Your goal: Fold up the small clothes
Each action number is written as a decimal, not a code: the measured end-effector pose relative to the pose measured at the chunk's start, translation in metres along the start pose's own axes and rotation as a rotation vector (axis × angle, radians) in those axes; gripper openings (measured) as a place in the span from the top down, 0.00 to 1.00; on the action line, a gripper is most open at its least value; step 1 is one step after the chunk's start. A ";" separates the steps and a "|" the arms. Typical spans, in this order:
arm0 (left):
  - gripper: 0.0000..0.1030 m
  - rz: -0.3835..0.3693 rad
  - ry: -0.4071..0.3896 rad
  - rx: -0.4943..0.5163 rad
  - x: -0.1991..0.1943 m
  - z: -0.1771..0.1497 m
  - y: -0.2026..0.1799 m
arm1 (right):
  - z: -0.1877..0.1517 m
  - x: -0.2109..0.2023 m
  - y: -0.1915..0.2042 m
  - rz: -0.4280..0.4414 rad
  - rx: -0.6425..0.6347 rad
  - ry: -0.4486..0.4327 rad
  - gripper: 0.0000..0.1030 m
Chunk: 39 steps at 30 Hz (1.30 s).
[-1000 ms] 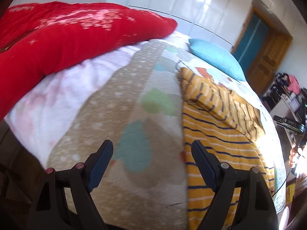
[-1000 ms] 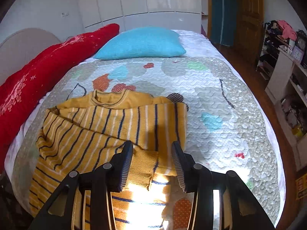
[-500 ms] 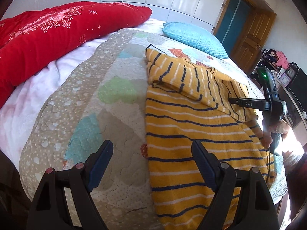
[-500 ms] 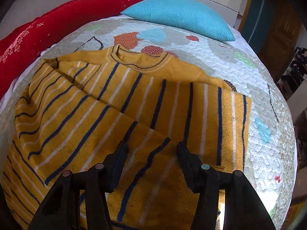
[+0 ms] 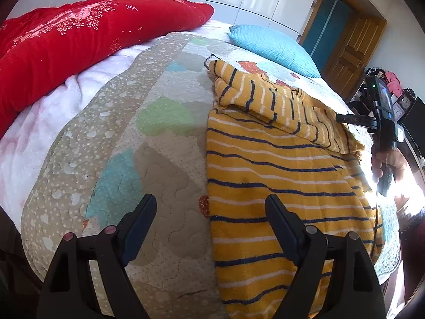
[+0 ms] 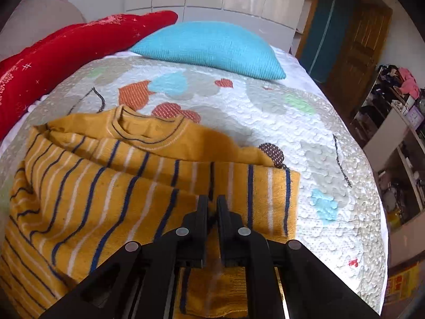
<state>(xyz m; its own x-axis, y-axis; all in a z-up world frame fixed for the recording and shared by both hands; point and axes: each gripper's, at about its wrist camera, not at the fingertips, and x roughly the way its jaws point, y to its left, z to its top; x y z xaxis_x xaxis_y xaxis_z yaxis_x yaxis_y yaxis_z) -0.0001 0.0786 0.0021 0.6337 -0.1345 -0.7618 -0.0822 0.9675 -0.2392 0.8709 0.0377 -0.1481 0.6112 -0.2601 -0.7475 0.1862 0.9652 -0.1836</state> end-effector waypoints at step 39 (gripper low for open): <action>0.52 -0.192 0.141 0.080 0.035 -0.019 -0.026 | -0.233 -0.087 -0.104 0.745 0.531 0.075 0.46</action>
<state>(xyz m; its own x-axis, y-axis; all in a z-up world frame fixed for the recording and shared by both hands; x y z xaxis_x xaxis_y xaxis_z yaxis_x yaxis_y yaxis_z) 0.0092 0.0447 -0.0300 0.5176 -0.3405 -0.7850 0.0937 0.9345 -0.3435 0.6190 -0.0340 -0.2127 0.6668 0.4447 -0.5980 0.1043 0.7388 0.6657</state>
